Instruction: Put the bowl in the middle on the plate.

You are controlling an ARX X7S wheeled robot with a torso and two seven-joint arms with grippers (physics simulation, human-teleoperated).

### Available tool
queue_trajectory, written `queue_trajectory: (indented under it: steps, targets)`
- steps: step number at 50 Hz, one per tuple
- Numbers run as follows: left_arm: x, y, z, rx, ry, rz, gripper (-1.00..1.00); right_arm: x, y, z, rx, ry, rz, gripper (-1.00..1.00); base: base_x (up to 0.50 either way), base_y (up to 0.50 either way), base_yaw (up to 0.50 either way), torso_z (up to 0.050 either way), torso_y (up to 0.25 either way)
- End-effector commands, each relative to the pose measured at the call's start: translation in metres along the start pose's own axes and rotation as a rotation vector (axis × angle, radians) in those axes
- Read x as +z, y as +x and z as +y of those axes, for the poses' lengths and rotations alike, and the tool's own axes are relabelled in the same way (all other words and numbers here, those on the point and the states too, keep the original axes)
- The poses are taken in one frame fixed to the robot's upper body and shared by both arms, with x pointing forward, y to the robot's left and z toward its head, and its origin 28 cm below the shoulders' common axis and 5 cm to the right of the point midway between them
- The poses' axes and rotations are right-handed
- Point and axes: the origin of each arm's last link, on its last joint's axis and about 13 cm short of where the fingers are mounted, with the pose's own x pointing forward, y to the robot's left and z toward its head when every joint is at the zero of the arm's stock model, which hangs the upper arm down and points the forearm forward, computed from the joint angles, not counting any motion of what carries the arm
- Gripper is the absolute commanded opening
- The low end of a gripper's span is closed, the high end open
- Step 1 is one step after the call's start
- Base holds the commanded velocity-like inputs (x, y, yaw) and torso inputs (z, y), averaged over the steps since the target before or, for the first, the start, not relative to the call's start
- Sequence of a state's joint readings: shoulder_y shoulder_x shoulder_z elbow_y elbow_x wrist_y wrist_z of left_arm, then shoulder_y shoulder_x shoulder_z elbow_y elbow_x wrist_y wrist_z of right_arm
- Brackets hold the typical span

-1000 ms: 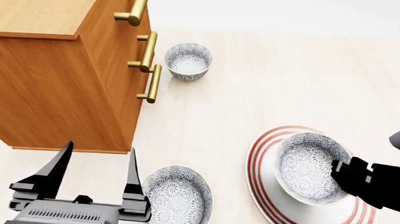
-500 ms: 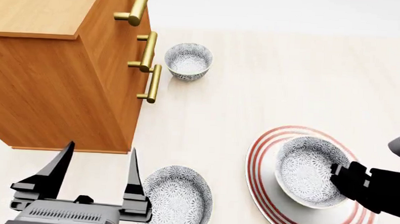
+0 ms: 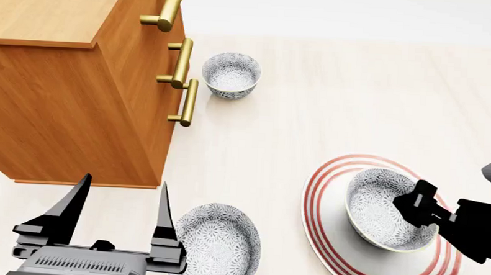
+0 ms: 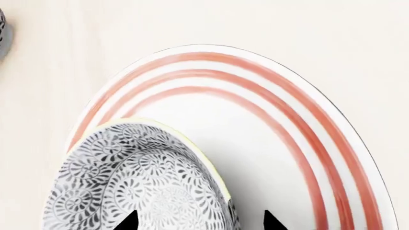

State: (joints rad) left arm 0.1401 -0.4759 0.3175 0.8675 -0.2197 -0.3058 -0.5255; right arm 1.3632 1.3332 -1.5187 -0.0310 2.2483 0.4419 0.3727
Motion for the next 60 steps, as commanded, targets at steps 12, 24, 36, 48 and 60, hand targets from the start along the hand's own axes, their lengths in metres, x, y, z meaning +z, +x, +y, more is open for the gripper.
queue_trajectory:
  steps: [12, 24, 36, 48, 60]
  targets:
    - [0.0, 0.001, 0.001, 0.008, -0.006, -0.009, 1.0, 0.017, -0.025, 0.023, 0.096, -0.101, -0.406, 1.0, 0.0, 0.0, 0.0, 0.0, 0.0]
    - [0.001, 0.0, 0.001, 0.009, -0.007, -0.01, 1.0, 0.015, -0.033, 0.032, -0.002, -0.216, -0.598, 1.0, 0.0, 0.0, 0.0, 0.0, 0.0]
    - [0.002, 0.0, 0.002, 0.011, -0.027, -0.015, 1.0, 0.006, -0.034, 0.034, -0.041, -0.287, -0.921, 1.0, 0.0, 0.0, 0.0, 0.0, 0.135]
    - [0.002, -0.001, 0.003, 0.012, -0.016, -0.02, 1.0, -0.014, -0.032, 0.042, -0.033, -0.368, -1.272, 1.0, 0.0, 0.0, 0.0, 0.0, 0.25]
    - [0.006, -0.002, 0.005, 0.018, -0.017, -0.036, 1.0, -0.043, -0.049, 0.051, 0.021, -0.408, -1.567, 1.0, 0.0, 0.0, 0.0, 0.0, 0.25]
